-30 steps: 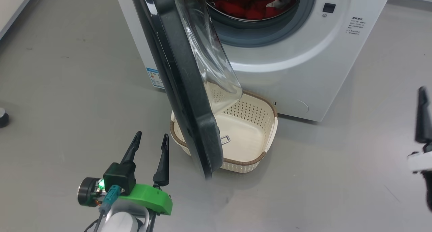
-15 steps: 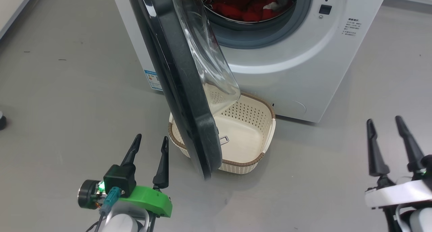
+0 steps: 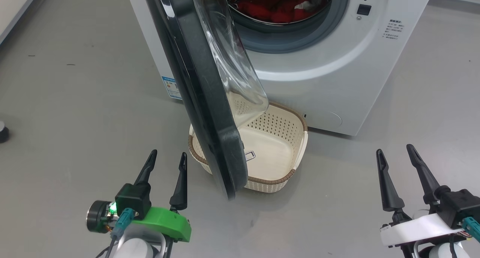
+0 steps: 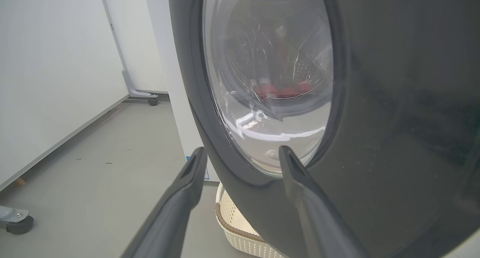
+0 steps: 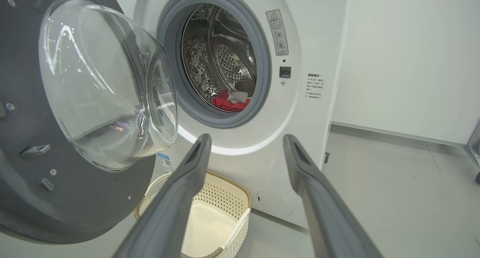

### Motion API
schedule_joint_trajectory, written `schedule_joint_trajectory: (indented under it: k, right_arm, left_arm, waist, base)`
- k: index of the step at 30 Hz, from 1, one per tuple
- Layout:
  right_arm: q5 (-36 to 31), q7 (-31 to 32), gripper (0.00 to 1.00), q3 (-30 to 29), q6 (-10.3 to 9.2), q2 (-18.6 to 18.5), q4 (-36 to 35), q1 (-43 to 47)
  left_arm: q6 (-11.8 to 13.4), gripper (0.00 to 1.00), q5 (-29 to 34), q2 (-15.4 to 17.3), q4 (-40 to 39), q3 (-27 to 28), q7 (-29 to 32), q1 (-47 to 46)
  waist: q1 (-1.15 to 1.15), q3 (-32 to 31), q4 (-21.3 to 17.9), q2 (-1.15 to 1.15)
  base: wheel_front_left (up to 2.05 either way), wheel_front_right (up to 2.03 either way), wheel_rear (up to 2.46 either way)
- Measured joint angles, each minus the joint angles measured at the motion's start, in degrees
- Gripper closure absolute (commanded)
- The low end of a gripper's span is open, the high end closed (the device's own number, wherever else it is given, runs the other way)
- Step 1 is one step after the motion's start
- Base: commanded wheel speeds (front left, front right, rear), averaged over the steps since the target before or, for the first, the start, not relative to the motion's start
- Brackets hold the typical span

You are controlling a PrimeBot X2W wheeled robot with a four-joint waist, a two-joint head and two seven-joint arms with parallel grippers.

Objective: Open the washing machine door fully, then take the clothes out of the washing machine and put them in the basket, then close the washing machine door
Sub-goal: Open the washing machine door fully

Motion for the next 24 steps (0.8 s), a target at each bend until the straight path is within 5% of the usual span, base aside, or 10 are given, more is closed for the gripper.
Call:
schedule_joint_trajectory:
  k: [14,16,17,20,24]
  right_arm:
    - [-2.3,0.0,0.00,-1.1,1.03,2.1,0.6,0.7]
    - [-2.5,0.0,0.00,-1.3,1.42,2.3,0.7,0.8]
    - [-2.6,0.0,0.00,-1.4,1.52,2.4,0.7,0.8]
    - [-2.6,0.0,0.00,-1.6,1.63,2.8,0.7,0.8]
    - [-3.0,0.0,0.00,-2.0,2.02,3.2,0.8,0.8]
  left_arm:
    - [0.0,0.02,0.0,0.0,0.1,0.0,0.0,0.0]
    - [0.0,0.19,0.0,0.0,0.2,0.0,0.0,0.0]
    - [0.0,0.45,0.0,0.0,0.2,0.0,0.0,0.0]
    - [0.0,0.95,0.0,0.0,0.2,0.0,0.0,0.0]
    - [0.0,1.00,0.0,0.0,0.3,0.0,0.0,0.0]
  waist:
    - [0.00,0.1,-0.1,0.00]
    - [0.00,0.0,-0.2,0.00]
    - [0.00,0.0,-0.2,0.00]
    - [0.00,0.0,-0.2,0.00]
    - [0.00,0.0,-0.2,0.00]
  base:
    - [0.00,0.00,0.00]
    - [0.00,0.00,0.00]
    - [0.00,0.00,0.00]
    - [0.00,0.00,0.00]
    - [0.00,0.00,0.00]
